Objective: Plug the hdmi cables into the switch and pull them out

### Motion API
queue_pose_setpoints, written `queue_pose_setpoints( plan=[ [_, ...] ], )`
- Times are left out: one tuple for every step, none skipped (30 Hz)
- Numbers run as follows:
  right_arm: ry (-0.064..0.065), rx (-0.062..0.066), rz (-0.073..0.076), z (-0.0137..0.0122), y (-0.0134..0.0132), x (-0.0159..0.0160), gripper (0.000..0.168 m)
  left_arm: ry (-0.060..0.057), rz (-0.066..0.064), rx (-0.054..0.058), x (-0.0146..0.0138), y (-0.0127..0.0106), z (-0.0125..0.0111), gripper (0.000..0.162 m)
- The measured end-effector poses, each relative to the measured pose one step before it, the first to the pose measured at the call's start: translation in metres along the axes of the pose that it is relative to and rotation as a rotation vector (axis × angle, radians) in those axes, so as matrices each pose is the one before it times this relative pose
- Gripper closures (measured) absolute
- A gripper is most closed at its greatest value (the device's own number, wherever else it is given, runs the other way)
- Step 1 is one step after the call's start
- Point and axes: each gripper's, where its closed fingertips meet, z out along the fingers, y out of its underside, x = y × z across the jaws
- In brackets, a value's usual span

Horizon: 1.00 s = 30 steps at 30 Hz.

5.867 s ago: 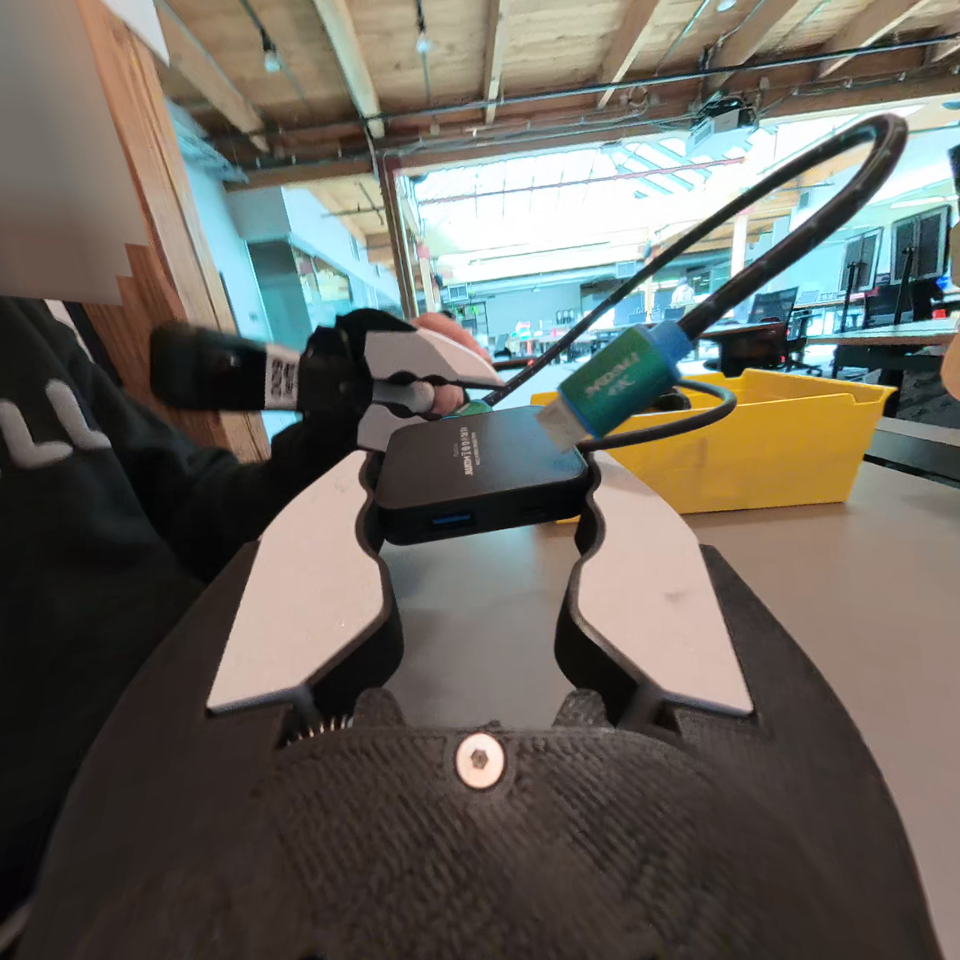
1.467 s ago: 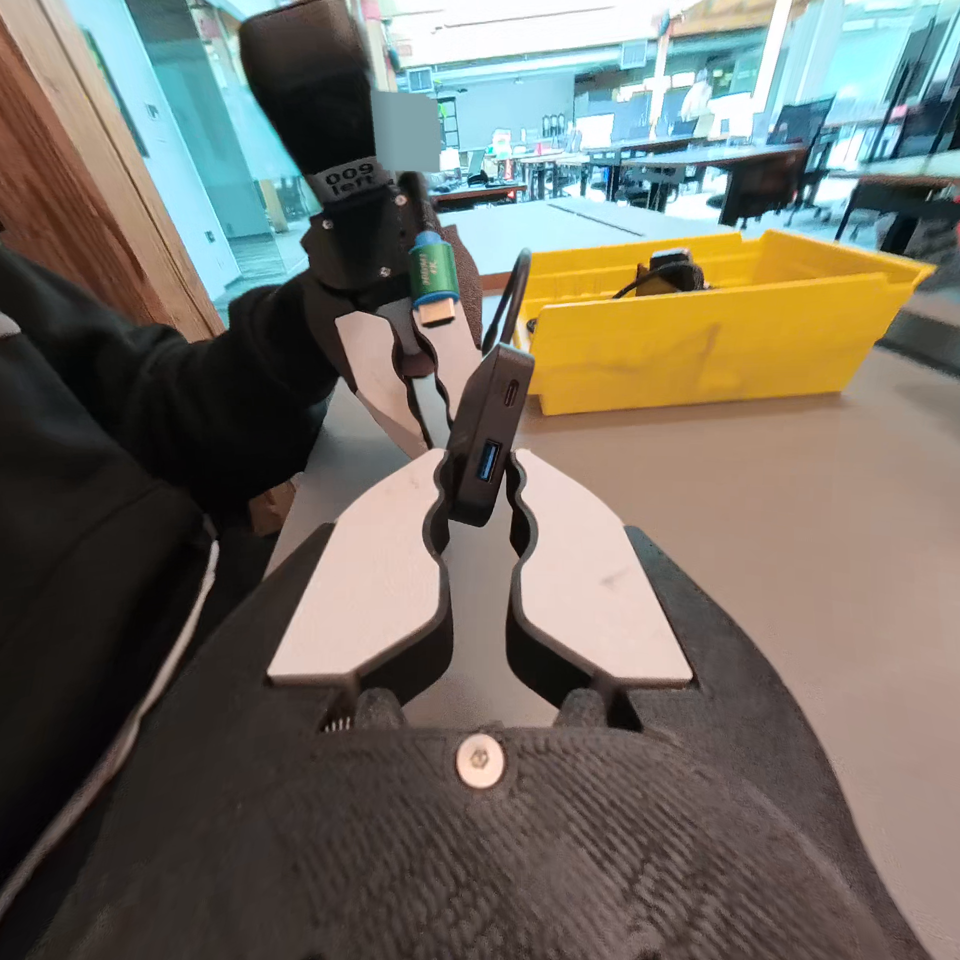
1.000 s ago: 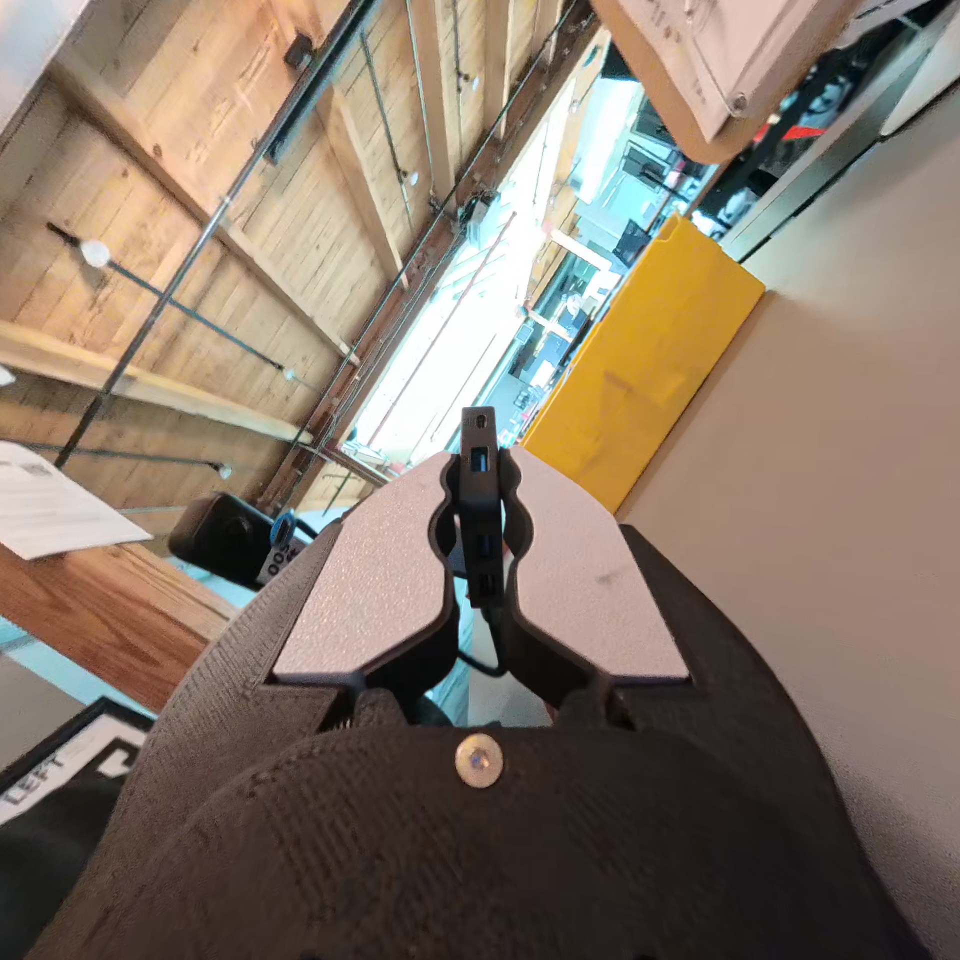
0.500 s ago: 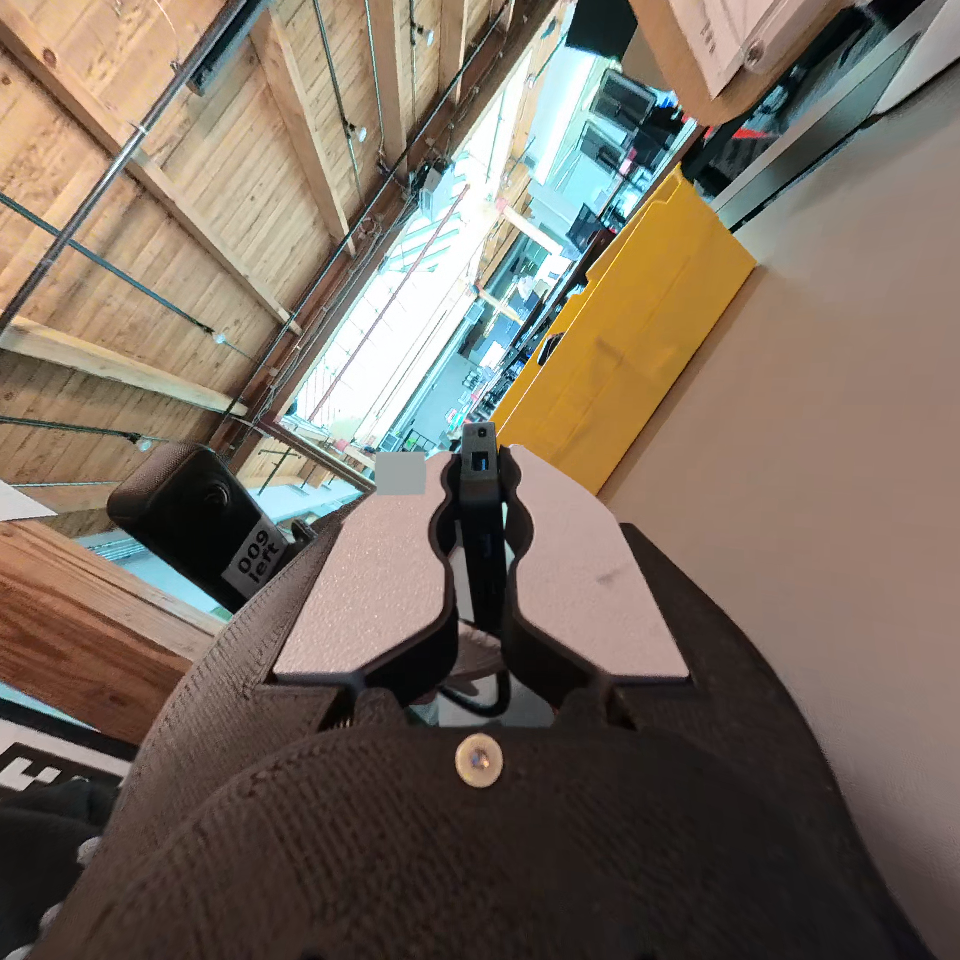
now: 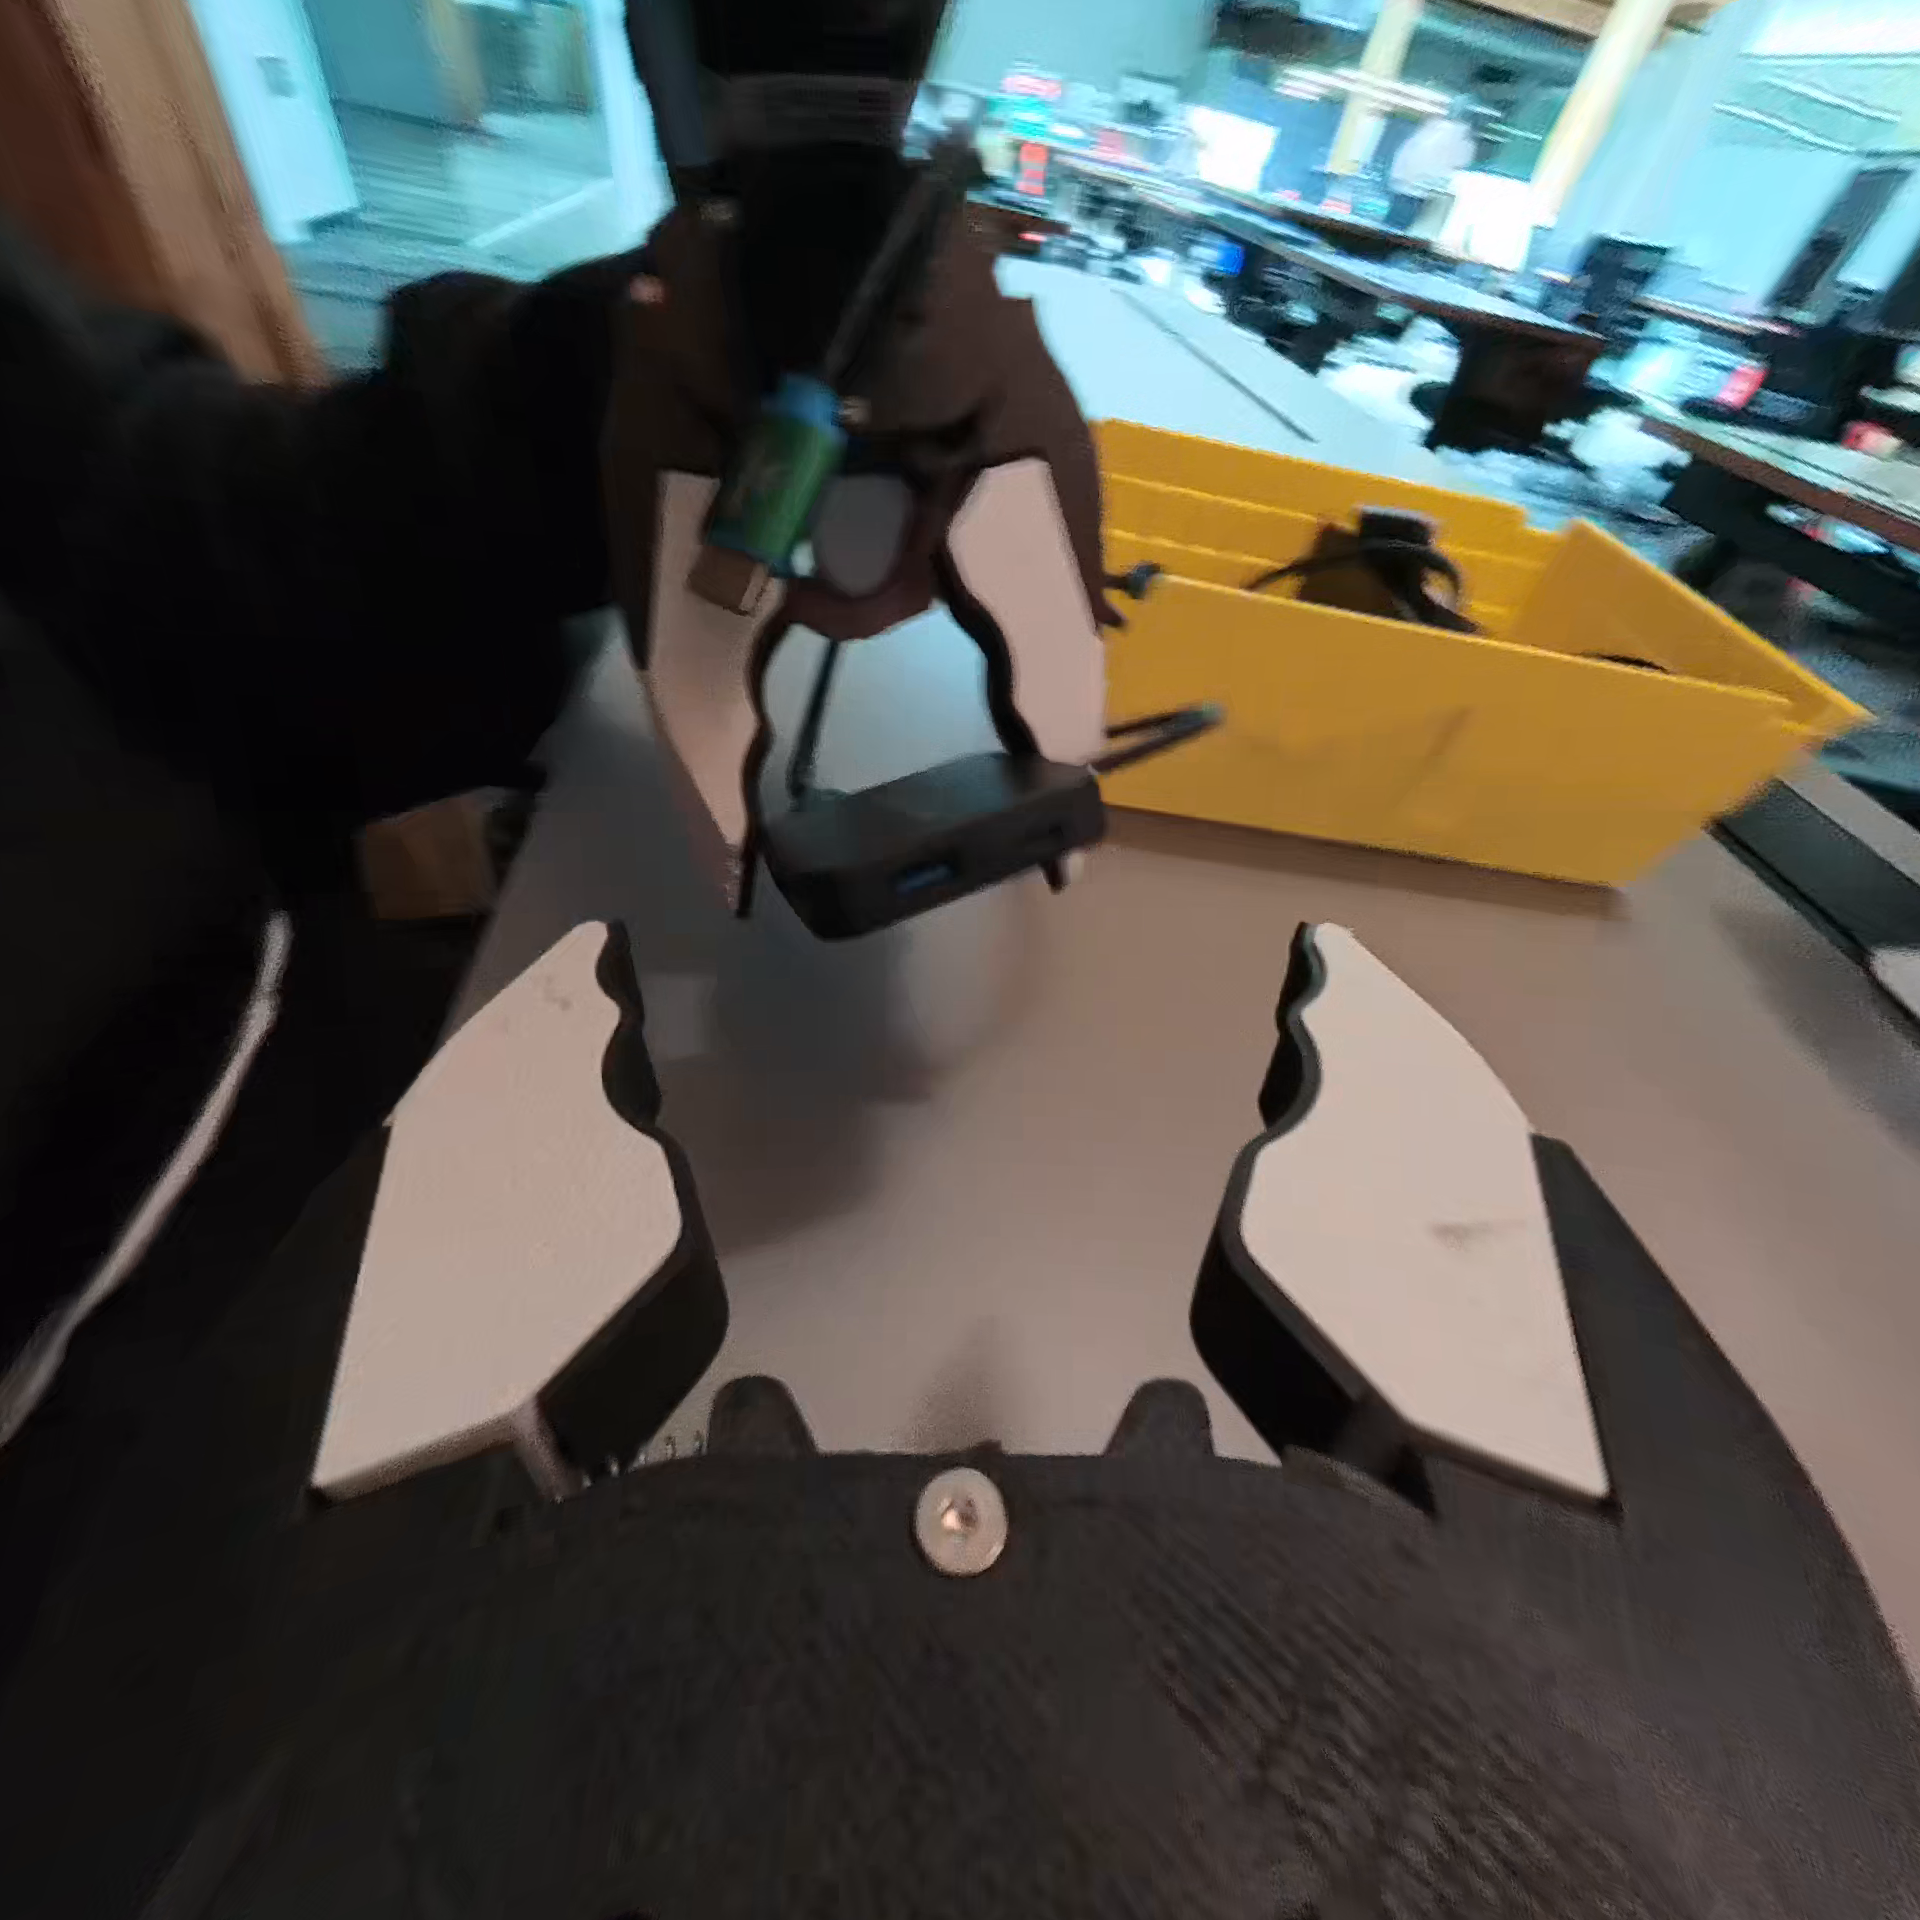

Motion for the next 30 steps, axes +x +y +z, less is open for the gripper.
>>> queue_pose_setpoints(
  plan=[
    [-0.0513,0.0059,-0.0131,0.00512,-0.00268,-0.01041,0.06,0.0435,0.0142,-0.0021,0.00901,-0.00181,-0.00144,0.089],
    [-0.0403,-0.002,-0.0098,0.00511,-0.00155,-0.00765,0.069,0.0312,0.0133,-0.0073,0.00746,-0.00145,-0.00095,0.088],
    [-0.0285,0.0068,-0.013,0.00409,-0.00207,-0.00567,0.074,0.0166,0.0113,-0.0172,0.00519,0.00007,-0.00052,0.088],
    [-0.0019,0.0072,-0.0122,0.00285,-0.00131,-0.00165,0.079,0.0023,0.0095,-0.0292,0.00303,0.00185,-0.00026,0.088],
    [0.0008,-0.0062,-0.0058,0.00224,0.00156,-0.00086,0.081,-0.0057,0.0059,-0.0336,0.00133,0.00259,0.00005,0.088],
    [-0.0159,-0.0143,0.0047,0.00221,0.00317,-0.00269,0.081,-0.0057,0.0043,-0.0339,0.00105,0.00266,0.00055,0.088],
    [-0.0139,-0.0066,0.0136,0.00212,0.00205,-0.00213,0.082,-0.0048,0.0064,-0.0286,0.00088,0.00187,0.0009,0.088],
    [-0.0056,-0.0088,0.0058,0.00208,0.00243,-0.00089,0.083,-0.0005,0.0083,-0.0145,0.00105,0.00018,0.00119,0.088],
    [-0.004,-0.0141,-0.0071,0.00187,0.00313,-0.0011,0.087,0.0086,0.0037,0.0022,0.00173,-0.00171,0.00124,0.088],
    [-0.0015,-0.0185,-0.0179,0.00195,0.00337,-0.00089,0.089,0.0156,-0.0044,0.0041,0.00225,-0.00175,0.00116,0.088],
    [-0.0004,-0.0189,-0.025,0.00171,0.00267,-0.00123,0.094,0.0068,-0.0052,-0.0083,0.00057,0.00058,0.00124,0.088],
    [0.0044,-0.0287,-0.0368,0.00165,0.00316,0.00013,0.095,-0.0077,0.0013,-0.0186,-0.00116,0.00269,0.00132,0.088],
    [0.0114,-0.0374,-0.0206,0.00201,0.00364,0.0018,0.095,-0.0149,0.0102,-0.0176,-0.00171,0.0027,0.00089,0.088],
    [0.0058,-0.0246,-0.0104,0.00189,0.00193,0.00033,0.095,-0.0133,0.0113,-0.015,-0.00138,0.00238,0.00031,0.089],
    [0.0029,-0.0045,-0.0046,0.00089,-0.00011,0.00027,0.095,-0.0063,0.0078,-0.0038,-0.0004,0.00106,-0.00053,0.088],
    [0.0238,0.0172,-0.0098,-0.0006,-0.00204,0.00339,0.095,-0.0207,0.0051,0.009,-0.00263,-0.00017,-0.00163,0.088],
    [0.0361,0.0051,0.0097,-0.00208,0.00055,0.00656,0.095,-0.0437,-0.0103,0.0166,-0.0065,-0.001,-0.0032,0.089],
    [0.0369,-0.0081,0.0131,-0.00283,0.00318,0.00773,0.095,-0.0635,-0.0325,0.0231,-0.01027,-0.00196,-0.0048,0.09],
    [0.0357,0.0013,0.0105,-0.00363,0.00293,0.00755,0.095,-0.0662,-0.0479,0.0306,-0.01192,-0.00329,-0.00642,0.087],
    [0.0389,0.0169,0.0242,-0.0042,0.00104,0.00829,0.095,-0.0552,-0.0558,0.032,-0.01073,-0.00385,-0.00755,0.084],
    [0.0274,0.0292,0.0423,-0.00426,-0.00156,0.00744,0.095,-0.0344,-0.0528,0.0385,-0.00761,-0.00466,-0.00841,0.084],
    [0.0321,0.0359,0.0379,-0.0045,-0.00329,0.00832,0.096,-0.0062,-0.0512,0.047,-0.00305,-0.00594,-0.00879,0.085],
    [0.0581,0.0449,0.0352,-0.0047,-0.00476,0.012,0.096,0.0307,-0.0506,0.0501,0.00248,-0.00629,-0.00855,0.086],
    [0.0249,0.0439,0.0511,-0.00456,-0.00416,0.00854,0.096,0.0672,-0.0428,0.0441,0.00794,-0.00525,-0.00813,0.088],
    [-0.0035,0.0562,0.0616,-0.00463,-0.00552,0.0045,0.096,0.0764,-0.0287,0.0309,0.00975,-0.00268,-0.0072,0.092],
    [0.0209,0.0674,0.0535,-0.00519,-0.00668,0.0071,0.096,0.0474,-0.0133,0.0181,0.00578,-0.00051,-0.00596,0.097],
    [0.0192,0.0682,0.0666,-0.00494,-0.00694,0.00752,0.096,-0.0119,-0.0058,0.0119,-0.00286,0.00005,-0.00492,0.102],
    [-0.0086,0.0687,0.0824,-0.00463,-0.0077,0.00432,0.096,-0.0556,-0.0056,0.006,-0.00923,0.00001,-0.00381,0.103],
    [-0.0099,0.0785,0.0532,-0.00459,-0.00952,0.00243,0.096,-0.0588,0.0001,0.0025,-0.00953,-0.00065,-0.00237,0.101],
    [-0.0038,0.0694,0.0226,-0.00352,-0.00833,0.00118,0.096,-0.0456,0.0106,0.0136,-0.00658,-0.0032,-0.00123,0.1]
  ],
)
